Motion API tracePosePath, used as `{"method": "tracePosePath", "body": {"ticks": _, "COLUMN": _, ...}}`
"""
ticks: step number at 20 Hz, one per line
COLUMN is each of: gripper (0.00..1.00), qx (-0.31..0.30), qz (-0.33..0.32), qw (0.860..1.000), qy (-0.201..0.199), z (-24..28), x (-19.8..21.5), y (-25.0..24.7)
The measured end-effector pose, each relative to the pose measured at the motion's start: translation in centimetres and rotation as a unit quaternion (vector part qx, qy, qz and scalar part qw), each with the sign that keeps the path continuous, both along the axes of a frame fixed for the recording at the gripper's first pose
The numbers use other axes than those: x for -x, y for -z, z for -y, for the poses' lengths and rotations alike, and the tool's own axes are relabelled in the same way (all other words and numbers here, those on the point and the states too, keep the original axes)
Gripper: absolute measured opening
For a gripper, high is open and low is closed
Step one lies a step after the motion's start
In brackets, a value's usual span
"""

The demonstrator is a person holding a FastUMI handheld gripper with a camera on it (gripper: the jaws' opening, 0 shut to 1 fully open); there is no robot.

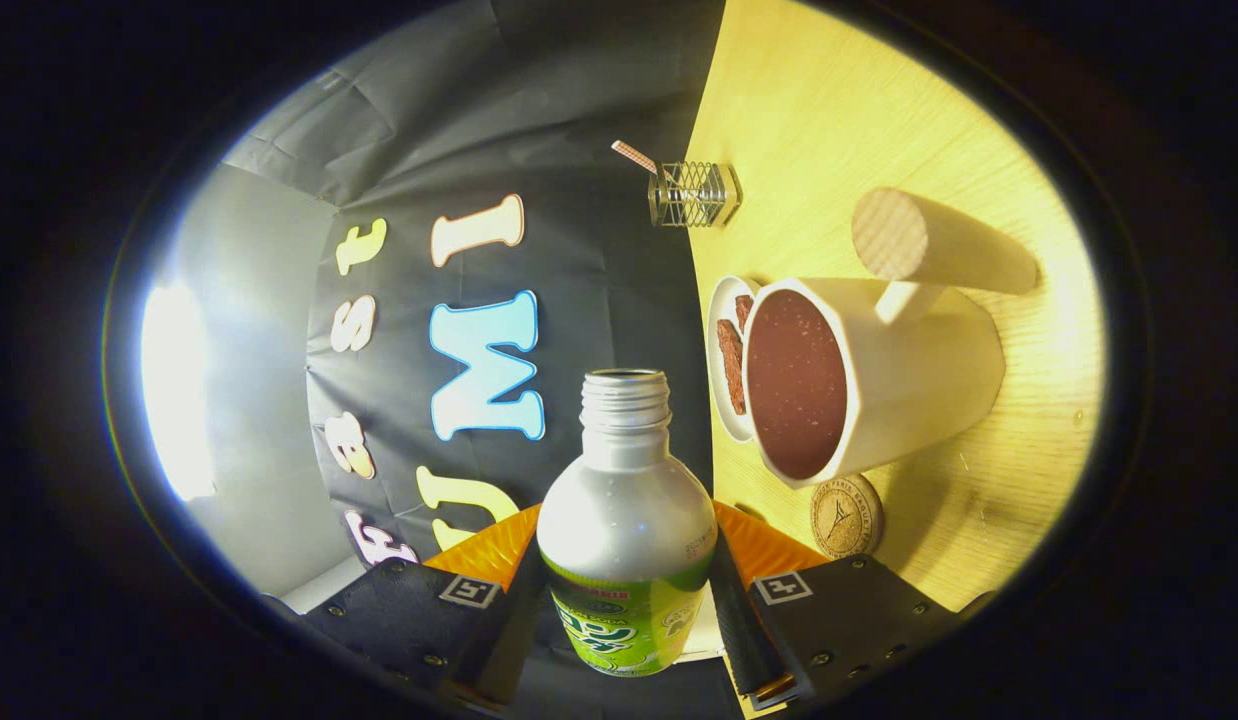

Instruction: Take the bottle from table, then pour the juice into the cup, finally place the bottle on the coaster

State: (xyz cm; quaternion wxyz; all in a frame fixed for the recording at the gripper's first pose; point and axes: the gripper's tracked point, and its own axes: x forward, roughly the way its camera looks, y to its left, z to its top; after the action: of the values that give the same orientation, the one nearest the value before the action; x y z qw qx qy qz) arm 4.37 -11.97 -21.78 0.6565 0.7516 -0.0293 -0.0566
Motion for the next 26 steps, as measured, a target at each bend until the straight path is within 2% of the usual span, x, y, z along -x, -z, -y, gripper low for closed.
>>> {"method": "tracePosePath", "body": {"ticks": 6, "gripper": 0.77, "qx": 0.076, "qz": -0.040, "qw": 0.996, "qy": -0.036, "z": -1.7, "x": -0.7, "y": 1.1}}
{"method": "tracePosePath", "body": {"ticks": 10, "gripper": 0.77, "qx": 0.168, "qz": -0.073, "qw": 0.981, "qy": -0.065, "z": -2.9, "x": -0.8, "y": 1.6}}
{"method": "tracePosePath", "body": {"ticks": 17, "gripper": 0.77, "qx": 0.310, "qz": -0.117, "qw": 0.939, "qy": -0.089, "z": -3.7, "x": -1.4, "y": 1.6}}
{"method": "tracePosePath", "body": {"ticks": 23, "gripper": 0.78, "qx": 0.428, "qz": -0.116, "qw": 0.893, "qy": -0.082, "z": -4.2, "x": -1.9, "y": -0.6}}
{"method": "tracePosePath", "body": {"ticks": 26, "gripper": 0.77, "qx": 0.500, "qz": -0.122, "qw": 0.855, "qy": -0.065, "z": -3.8, "x": -1.9, "y": -1.7}}
